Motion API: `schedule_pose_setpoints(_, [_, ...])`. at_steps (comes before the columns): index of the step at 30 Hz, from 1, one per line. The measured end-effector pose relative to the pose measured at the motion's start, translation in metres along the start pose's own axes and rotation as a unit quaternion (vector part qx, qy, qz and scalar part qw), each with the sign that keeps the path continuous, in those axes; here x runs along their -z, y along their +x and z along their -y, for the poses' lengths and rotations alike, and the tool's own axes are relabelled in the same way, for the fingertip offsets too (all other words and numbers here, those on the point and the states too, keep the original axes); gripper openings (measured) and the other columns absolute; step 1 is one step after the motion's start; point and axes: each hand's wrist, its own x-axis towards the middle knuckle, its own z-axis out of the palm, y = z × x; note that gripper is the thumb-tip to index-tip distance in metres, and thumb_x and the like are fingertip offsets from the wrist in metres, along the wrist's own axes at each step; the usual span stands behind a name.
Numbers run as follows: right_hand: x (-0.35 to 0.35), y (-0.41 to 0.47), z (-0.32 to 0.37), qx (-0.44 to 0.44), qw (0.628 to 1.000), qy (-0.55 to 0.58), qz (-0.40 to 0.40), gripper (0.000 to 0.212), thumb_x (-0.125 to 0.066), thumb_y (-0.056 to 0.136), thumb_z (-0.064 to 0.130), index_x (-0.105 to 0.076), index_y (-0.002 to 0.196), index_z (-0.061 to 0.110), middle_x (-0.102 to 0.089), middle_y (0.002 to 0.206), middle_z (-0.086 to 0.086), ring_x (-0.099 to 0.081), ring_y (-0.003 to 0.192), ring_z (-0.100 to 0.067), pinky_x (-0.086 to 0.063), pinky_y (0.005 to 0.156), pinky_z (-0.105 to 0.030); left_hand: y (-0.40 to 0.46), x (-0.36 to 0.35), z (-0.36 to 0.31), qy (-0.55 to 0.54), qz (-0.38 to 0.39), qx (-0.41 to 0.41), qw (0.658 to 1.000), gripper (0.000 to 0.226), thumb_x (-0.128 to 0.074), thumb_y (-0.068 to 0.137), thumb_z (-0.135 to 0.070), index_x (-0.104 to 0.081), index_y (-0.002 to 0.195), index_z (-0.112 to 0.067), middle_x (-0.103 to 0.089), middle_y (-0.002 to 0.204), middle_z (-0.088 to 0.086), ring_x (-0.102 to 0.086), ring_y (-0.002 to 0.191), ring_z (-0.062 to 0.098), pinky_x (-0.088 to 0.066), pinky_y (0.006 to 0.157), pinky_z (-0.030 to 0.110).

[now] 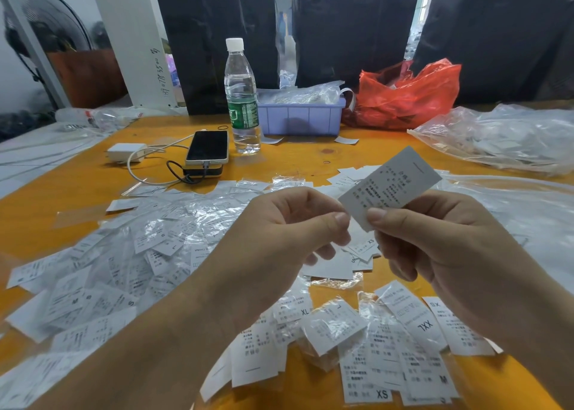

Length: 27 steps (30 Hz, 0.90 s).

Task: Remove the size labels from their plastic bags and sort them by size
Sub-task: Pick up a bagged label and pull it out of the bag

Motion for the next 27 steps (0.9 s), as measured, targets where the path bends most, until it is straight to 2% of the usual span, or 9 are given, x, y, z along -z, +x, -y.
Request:
schedule_pose_setpoints(6, [0.004, 0.001, 0.003, 0.032, 0.998, -0.024, -0.04, 0.015, -0.065, 0.074, 0.023, -0.07, 0.065, 0.013, -0.05, 0.047, 0.001, -0.039, 0.04, -0.012, -0.036, 0.045, -0.023, 0.0, 0.0, -0.001, -0.013, -0.007, -0.004, 1.0, 0.008, -0.074, 0.082, -0.029, -0.073, 0.075, -0.025, -0.071, 0.071, -0.002, -0.062, 0.064, 0.01, -0.052, 0.062, 0.025])
schedule_pose_setpoints(10, [0.005, 0.001, 0.006, 0.039, 0.999, -0.025, -0.022, 0.017, -0.063, 0.074, 0.02, -0.067, 0.059, 0.014, -0.05, 0.047, 0.0, -0.039, 0.041, -0.011, -0.035, 0.045, -0.024, 0.0, -0.002, -0.003, -0.025, -0.007, -0.003, 1.0, 0.012, -0.069, 0.068, -0.04, -0.073, 0.071, -0.029, -0.07, 0.067, -0.003, -0.062, 0.063, 0.01, -0.052, 0.063, 0.026])
schedule_pose_setpoints(15, [0.004, 0.001, 0.007, 0.033, 0.999, -0.022, 0.006, 0.016, -0.06, 0.073, 0.016, -0.068, 0.059, 0.016, -0.048, 0.047, -0.003, -0.037, 0.04, -0.011, -0.033, 0.045, -0.025, -0.001, -0.002, -0.005, -0.03, 0.004, 0.005, 1.0, 0.01, -0.067, 0.068, -0.04, -0.071, 0.067, -0.03, -0.069, 0.067, -0.003, -0.062, 0.062, 0.01, -0.053, 0.06, 0.023])
schedule_pose_setpoints(18, [0.007, 0.001, 0.008, 0.032, 0.999, -0.016, -0.004, 0.013, -0.059, 0.071, 0.014, -0.067, 0.061, 0.01, -0.046, 0.048, -0.005, -0.034, 0.04, -0.012, -0.03, 0.044, -0.027, -0.001, -0.002, -0.006, -0.029, 0.002, 0.001, 1.0, 0.011, -0.067, 0.067, -0.041, -0.071, 0.066, -0.031, -0.069, 0.067, -0.003, -0.062, 0.062, 0.01, -0.053, 0.06, 0.023])
schedule_pose_setpoints(22, [0.012, 0.003, 0.008, 0.033, 0.999, -0.015, -0.013, 0.015, -0.057, 0.07, 0.011, -0.056, 0.062, -0.001, -0.043, 0.047, -0.006, -0.029, 0.041, -0.015, -0.028, 0.043, -0.026, 0.0, -0.003, -0.006, -0.034, -0.006, 0.003, 0.999, 0.013, -0.066, 0.066, -0.042, -0.071, 0.066, -0.029, -0.069, 0.067, -0.003, -0.063, 0.062, 0.011, -0.052, 0.062, 0.027])
schedule_pose_setpoints(25, [0.01, 0.003, 0.008, 0.038, 0.999, -0.013, -0.008, 0.017, -0.055, 0.07, 0.01, -0.06, 0.054, 0.01, -0.041, 0.045, -0.004, -0.027, 0.041, -0.015, -0.026, 0.043, -0.026, 0.0, -0.003, -0.005, -0.034, -0.008, 0.006, 0.999, 0.017, -0.065, 0.067, -0.041, -0.069, 0.069, -0.025, -0.069, 0.068, -0.001, -0.062, 0.062, 0.011, -0.05, 0.062, 0.028])
schedule_pose_setpoints(27, [0.01, 0.003, 0.008, 0.035, 0.999, -0.005, -0.007, 0.016, -0.055, 0.069, 0.009, -0.059, 0.054, 0.009, -0.041, 0.045, -0.004, -0.027, 0.041, -0.015, -0.026, 0.043, -0.027, -0.001, -0.003, -0.005, -0.035, -0.007, 0.005, 0.999, 0.019, -0.065, 0.069, -0.041, -0.068, 0.07, -0.023, -0.069, 0.068, -0.001, -0.062, 0.062, 0.011, -0.05, 0.061, 0.027])
